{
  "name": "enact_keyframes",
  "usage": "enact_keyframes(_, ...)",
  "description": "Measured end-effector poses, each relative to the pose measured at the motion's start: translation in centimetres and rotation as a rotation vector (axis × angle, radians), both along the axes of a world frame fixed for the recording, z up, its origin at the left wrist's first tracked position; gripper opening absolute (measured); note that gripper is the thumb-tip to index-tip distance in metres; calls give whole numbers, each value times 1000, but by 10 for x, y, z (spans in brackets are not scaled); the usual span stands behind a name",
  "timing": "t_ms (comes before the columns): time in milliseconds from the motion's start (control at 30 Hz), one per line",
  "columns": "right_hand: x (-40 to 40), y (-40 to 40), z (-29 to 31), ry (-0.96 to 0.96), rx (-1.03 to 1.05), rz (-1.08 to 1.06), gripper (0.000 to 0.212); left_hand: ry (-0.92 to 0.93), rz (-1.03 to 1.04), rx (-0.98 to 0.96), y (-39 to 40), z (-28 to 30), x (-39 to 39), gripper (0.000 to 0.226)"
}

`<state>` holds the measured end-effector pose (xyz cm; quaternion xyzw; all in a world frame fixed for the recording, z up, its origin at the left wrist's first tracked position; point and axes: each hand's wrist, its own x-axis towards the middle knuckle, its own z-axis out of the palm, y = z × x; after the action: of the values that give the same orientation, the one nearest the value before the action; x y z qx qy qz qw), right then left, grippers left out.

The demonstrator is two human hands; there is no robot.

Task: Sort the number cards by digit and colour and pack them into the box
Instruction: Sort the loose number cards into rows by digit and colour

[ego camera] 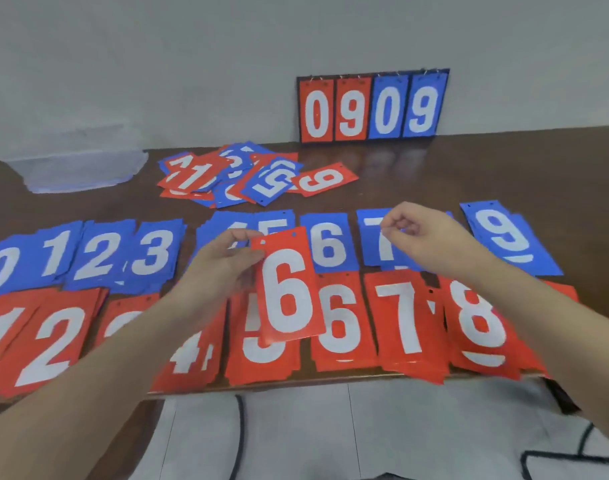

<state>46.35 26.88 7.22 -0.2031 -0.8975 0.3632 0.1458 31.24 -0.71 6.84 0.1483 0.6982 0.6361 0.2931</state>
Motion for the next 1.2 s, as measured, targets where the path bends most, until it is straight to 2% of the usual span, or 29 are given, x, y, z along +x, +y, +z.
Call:
enact_keyframes(133, 30, 31, -8, -11, -3, 28, 16, 44, -72, -165, 52, -5, 27, 16)
enact_keyframes(233, 41, 44, -13, -17, -26, 52, 12, 143, -80, -317, 68, -14, 36, 13)
enact_keyframes(333, 43, 51, -17, -14, -48, 90, 7, 317, -19, -450, 71, -24, 43, 11)
enact_keyframes(533, 30, 52, -25, -22, -82, 174, 17, 703, -70, -686, 66, -37, 50, 21)
enact_keyframes(767, -9, 35, -26, -35, -119, 191, 15, 917, -101, -657, 54, -38, 26, 16)
enact_keyframes(933, -43, 18, -23, -46, -99, 163, 13, 946, -61, -571, 40, -32, -22, 8)
enact_keyframes(1067, -76, 4, -16, -73, -83, 138, 14, 931, -40, -540, 23, -31, -74, 11)
enact_keyframes(1200, -113, -14, -12, -101, -61, 95, 7, 925, -39, -567, 2, -31, -125, 18)
